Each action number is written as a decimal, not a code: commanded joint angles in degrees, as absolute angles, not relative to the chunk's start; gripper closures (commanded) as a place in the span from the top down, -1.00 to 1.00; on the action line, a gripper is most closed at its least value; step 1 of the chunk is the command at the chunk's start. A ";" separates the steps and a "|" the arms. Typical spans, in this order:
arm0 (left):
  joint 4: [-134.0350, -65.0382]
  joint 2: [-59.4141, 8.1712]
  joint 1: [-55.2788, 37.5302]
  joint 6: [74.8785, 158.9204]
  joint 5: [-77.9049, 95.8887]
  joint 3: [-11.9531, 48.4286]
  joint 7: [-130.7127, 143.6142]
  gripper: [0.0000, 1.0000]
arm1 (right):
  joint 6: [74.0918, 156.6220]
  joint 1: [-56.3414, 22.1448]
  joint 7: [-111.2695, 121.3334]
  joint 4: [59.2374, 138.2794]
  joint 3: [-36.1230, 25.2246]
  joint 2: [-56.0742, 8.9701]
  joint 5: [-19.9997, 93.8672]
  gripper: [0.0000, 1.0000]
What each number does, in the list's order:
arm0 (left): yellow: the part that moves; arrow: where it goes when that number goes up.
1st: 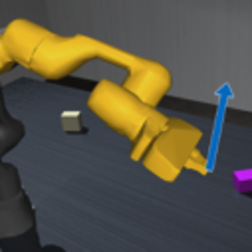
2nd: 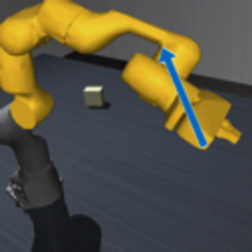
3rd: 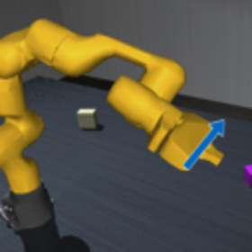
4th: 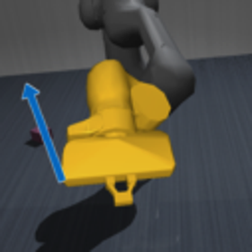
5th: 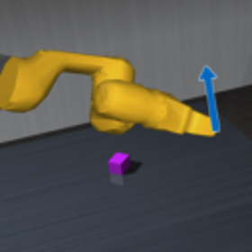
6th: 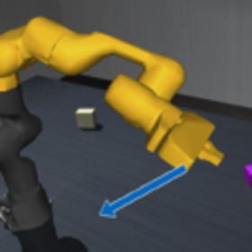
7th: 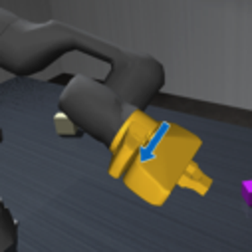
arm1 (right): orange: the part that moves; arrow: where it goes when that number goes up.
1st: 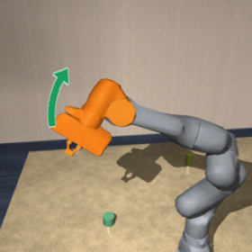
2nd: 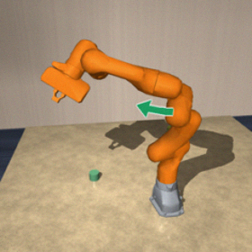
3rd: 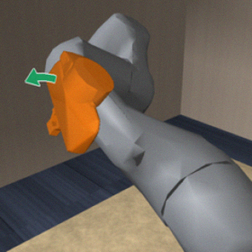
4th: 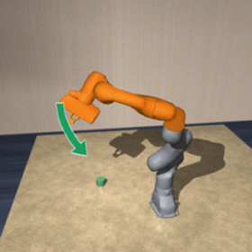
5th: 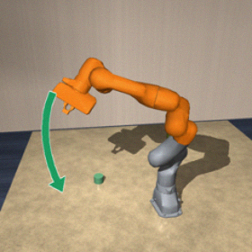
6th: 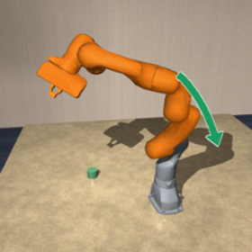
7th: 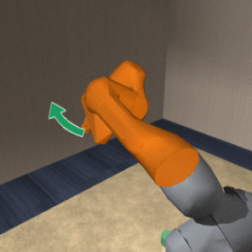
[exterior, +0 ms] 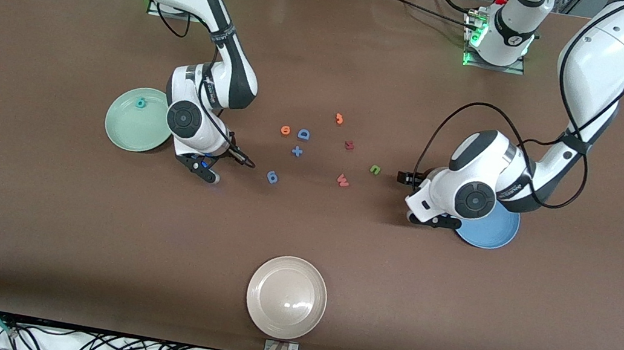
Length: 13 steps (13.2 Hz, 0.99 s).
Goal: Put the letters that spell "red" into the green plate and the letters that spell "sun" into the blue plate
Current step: 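Grasp the cyan r with the right gripper while the left gripper reaches green u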
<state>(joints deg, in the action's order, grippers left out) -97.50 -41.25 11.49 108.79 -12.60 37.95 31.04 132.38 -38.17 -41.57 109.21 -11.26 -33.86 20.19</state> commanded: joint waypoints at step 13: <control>-104.15 -42.36 2.28 123.66 -26.18 37.44 21.82 1.00 | 107.23 -34.64 -8.54 110.37 -31.64 -29.97 21.36 -0.74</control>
<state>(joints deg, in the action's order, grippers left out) -103.44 -42.63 1.45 122.71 -23.34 37.87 26.74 107.23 -36.03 -12.40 107.40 -31.41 -30.47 20.19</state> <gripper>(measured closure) 0.000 0.824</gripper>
